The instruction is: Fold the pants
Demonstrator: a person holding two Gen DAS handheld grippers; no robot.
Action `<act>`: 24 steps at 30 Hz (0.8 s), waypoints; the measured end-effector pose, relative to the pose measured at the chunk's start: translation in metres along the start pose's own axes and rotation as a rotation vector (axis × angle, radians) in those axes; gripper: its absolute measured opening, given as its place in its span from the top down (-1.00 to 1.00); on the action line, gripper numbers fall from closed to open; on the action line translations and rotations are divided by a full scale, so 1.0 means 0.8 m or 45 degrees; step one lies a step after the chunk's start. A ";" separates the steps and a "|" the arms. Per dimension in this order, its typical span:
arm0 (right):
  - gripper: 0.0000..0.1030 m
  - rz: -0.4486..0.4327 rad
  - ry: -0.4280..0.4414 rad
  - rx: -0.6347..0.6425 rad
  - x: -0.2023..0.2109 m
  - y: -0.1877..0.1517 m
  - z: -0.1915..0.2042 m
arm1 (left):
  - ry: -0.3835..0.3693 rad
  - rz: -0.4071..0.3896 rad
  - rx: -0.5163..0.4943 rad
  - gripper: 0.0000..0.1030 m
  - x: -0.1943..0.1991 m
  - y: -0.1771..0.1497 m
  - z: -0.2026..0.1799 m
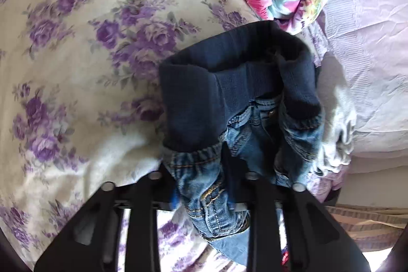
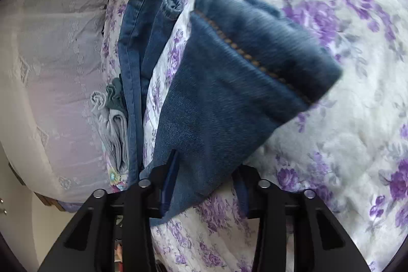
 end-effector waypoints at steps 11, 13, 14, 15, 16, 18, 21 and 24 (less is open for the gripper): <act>0.87 -0.028 0.102 0.364 0.077 0.073 0.152 | -0.227 -0.022 -0.077 0.74 0.115 -0.078 -0.033; 0.88 0.013 0.070 0.446 0.097 0.065 0.158 | -0.238 -0.032 -0.077 0.74 0.128 -0.112 -0.027; 0.87 0.043 0.043 0.459 0.104 0.058 0.148 | -0.221 -0.037 -0.078 0.74 0.131 -0.129 -0.019; 0.87 0.084 -0.001 0.449 0.108 0.048 0.127 | -0.197 -0.029 -0.058 0.74 0.134 -0.152 0.004; 0.88 0.121 -0.041 0.424 0.109 0.040 0.103 | -0.189 -0.012 -0.020 0.74 0.133 -0.169 0.029; 0.88 0.189 -0.141 0.332 0.097 0.016 0.042 | -0.157 0.033 0.096 0.74 0.118 -0.196 0.089; 0.87 0.251 -0.286 0.165 0.074 -0.011 -0.046 | -0.169 0.104 0.305 0.73 0.072 -0.224 0.160; 0.86 0.238 -0.142 -0.018 0.075 -0.010 -0.072 | -0.256 0.099 0.365 0.68 0.061 -0.223 0.178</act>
Point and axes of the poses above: each gripper's, at about its wrist camera, not at the fingertips, and x roughly against the way its jaws point, z to its left, y to its top, the point moved 6 cm from there along -x, roughly the way its jaws point, and after that the axes turned 10 degrees about z, right-handed, at the moved point
